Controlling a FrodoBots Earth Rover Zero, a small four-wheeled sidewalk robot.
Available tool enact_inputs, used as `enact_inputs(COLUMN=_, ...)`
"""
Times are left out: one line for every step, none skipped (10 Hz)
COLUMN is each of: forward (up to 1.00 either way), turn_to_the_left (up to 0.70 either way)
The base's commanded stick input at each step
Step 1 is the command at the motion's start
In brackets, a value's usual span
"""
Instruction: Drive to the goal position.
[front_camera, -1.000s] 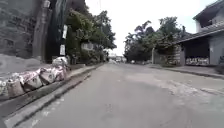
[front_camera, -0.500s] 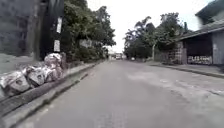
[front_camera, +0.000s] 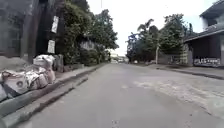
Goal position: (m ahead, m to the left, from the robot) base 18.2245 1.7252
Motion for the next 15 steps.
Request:
enact_inputs(forward=1.00, turn_to_the_left=0.00)
enact_inputs(forward=1.00, turn_to_the_left=0.00)
enact_inputs(forward=1.00, turn_to_the_left=0.00)
enact_inputs(forward=1.00, turn_to_the_left=0.00)
enact_inputs(forward=1.00, turn_to_the_left=0.00)
enact_inputs(forward=1.00, turn_to_the_left=0.00)
enact_inputs(forward=1.00, turn_to_the_left=0.00)
enact_inputs(forward=1.00, turn_to_the_left=0.00)
enact_inputs(forward=1.00, turn_to_the_left=0.00)
enact_inputs(forward=1.00, turn_to_the_left=0.00)
enact_inputs(forward=1.00, turn_to_the_left=0.00)
enact_inputs(forward=1.00, turn_to_the_left=0.00)
enact_inputs(forward=1.00, turn_to_the_left=0.00)
enact_inputs(forward=1.00, turn_to_the_left=0.00)
enact_inputs(forward=1.00, turn_to_the_left=0.00)
